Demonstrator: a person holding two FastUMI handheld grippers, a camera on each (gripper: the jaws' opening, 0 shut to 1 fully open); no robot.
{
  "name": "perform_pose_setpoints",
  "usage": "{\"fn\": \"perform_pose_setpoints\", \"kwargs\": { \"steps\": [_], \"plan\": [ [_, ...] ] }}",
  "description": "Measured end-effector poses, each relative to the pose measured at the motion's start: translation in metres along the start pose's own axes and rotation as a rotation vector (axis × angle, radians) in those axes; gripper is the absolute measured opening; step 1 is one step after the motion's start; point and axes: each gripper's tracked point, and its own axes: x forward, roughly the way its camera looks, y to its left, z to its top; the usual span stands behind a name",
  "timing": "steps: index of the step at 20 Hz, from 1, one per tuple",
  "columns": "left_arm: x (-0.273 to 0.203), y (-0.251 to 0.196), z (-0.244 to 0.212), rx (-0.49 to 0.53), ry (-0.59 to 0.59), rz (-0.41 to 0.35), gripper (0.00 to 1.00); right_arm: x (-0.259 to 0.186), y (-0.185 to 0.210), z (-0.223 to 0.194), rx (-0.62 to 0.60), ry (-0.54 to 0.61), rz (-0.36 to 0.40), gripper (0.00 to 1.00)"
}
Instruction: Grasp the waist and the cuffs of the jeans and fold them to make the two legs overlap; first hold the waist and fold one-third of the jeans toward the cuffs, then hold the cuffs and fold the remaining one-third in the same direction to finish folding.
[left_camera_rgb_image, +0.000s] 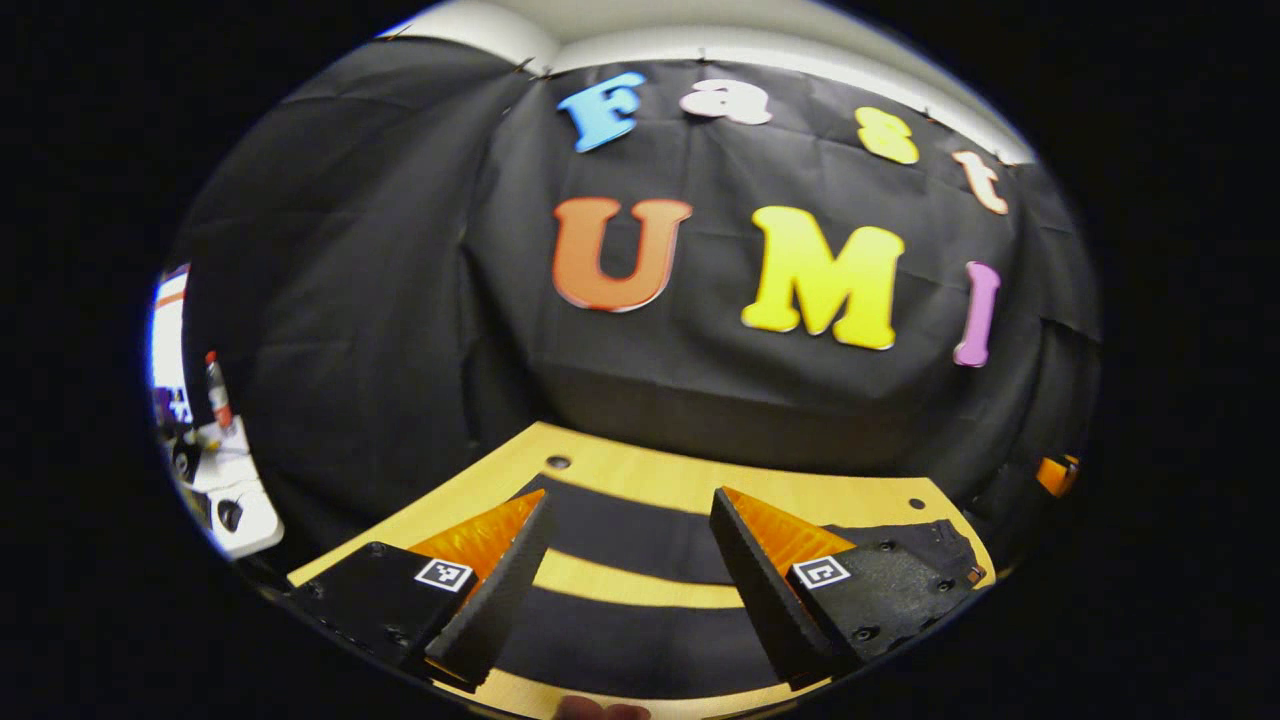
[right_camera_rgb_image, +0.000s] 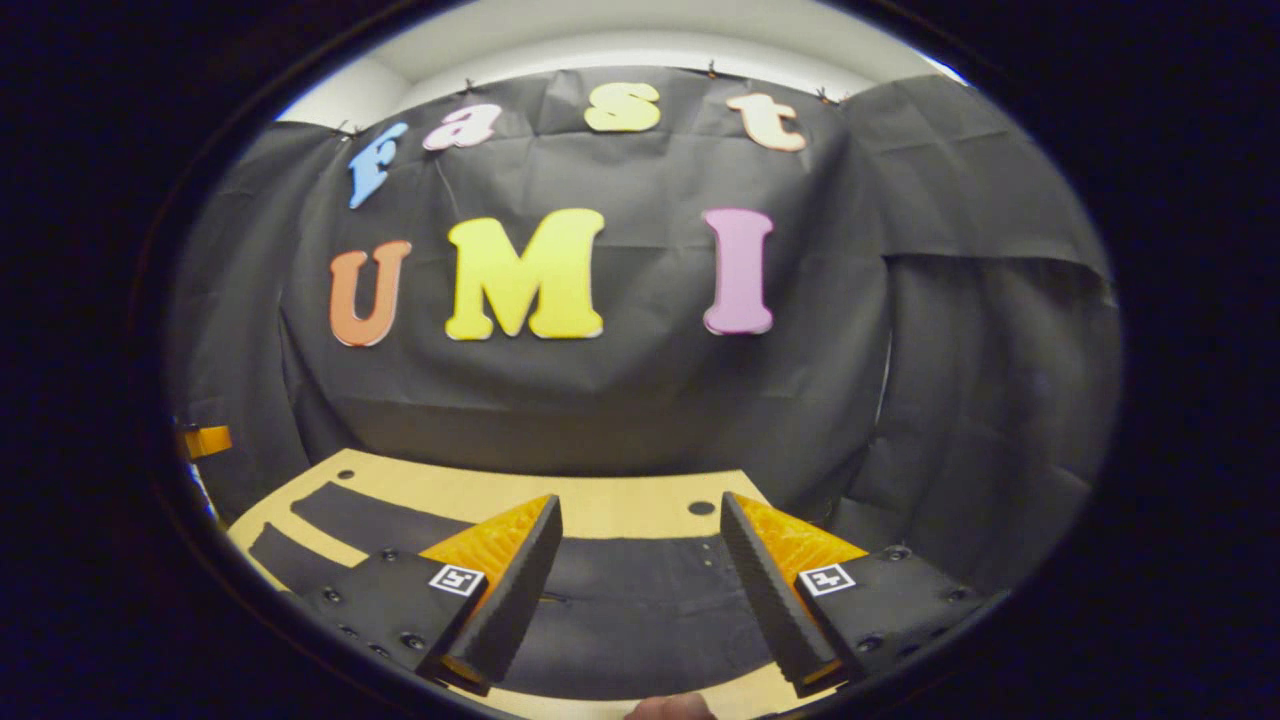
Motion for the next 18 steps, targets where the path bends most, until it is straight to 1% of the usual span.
{"fn": "perform_pose_setpoints", "kwargs": {
  "steps": [3, 5, 6, 7, 9, 10, 11, 12, 13, 14, 16, 17, 18],
  "plan": [
    [-0.005, 0.074, -0.051, -0.127, 0.123, 0.177, 0.99, 0.011, -0.063, -0.043, 0.083, 0.140, -0.045, 0.97],
    [-0.011, 0.104, -0.090, -0.250, 0.222, 0.251, 0.99, 0.016, -0.100, -0.074, 0.180, 0.245, -0.075, 0.98],
    [-0.017, 0.113, -0.112, -0.331, 0.287, 0.277, 0.99, 0.016, -0.116, -0.092, 0.246, 0.299, -0.095, 0.97],
    [-0.023, 0.121, -0.132, -0.431, 0.336, 0.299, 0.99, 0.015, -0.125, -0.109, 0.318, 0.346, -0.110, 1.00],
    [-0.031, 0.131, -0.163, -0.650, 0.401, 0.345, 0.99, 0.013, -0.137, -0.144, 0.446, 0.450, -0.142, 0.99],
    [-0.032, 0.130, -0.174, -0.756, 0.421, 0.355, 0.99, 0.012, -0.137, -0.160, 0.522, 0.492, -0.147, 0.99],
    [-0.031, 0.129, -0.181, -0.844, 0.433, 0.362, 0.99, 0.011, -0.134, -0.174, 0.604, 0.525, -0.146, 0.94],
    [-0.029, 0.126, -0.184, -0.917, 0.439, 0.363, 0.99, 0.011, -0.128, -0.186, 0.682, 0.563, -0.144, 0.98],
    [-0.026, 0.124, -0.186, -0.964, 0.443, 0.369, 0.99, 0.010, -0.121, -0.196, 0.752, 0.588, -0.144, 0.98],
    [-0.023, 0.135, -0.194, -0.998, 0.447, 0.372, 0.99, 0.011, -0.116, -0.205, 0.817, 0.611, -0.143, 0.98],
    [-0.011, 0.134, -0.199, -1.046, 0.458, 0.367, 1.00, 0.013, -0.115, -0.220, 0.935, 0.642, -0.178, 0.98],
    [-0.005, 0.136, -0.202, -1.066, 0.465, 0.363, 0.99, 0.015, -0.116, -0.222, 0.985, 0.641, -0.192, 0.98],
    [0.000, 0.137, -0.206, -1.080, 0.472, 0.361, 0.99, 0.017, -0.120, -0.224, 1.014, 0.636, -0.209, 0.98]
  ]
}}
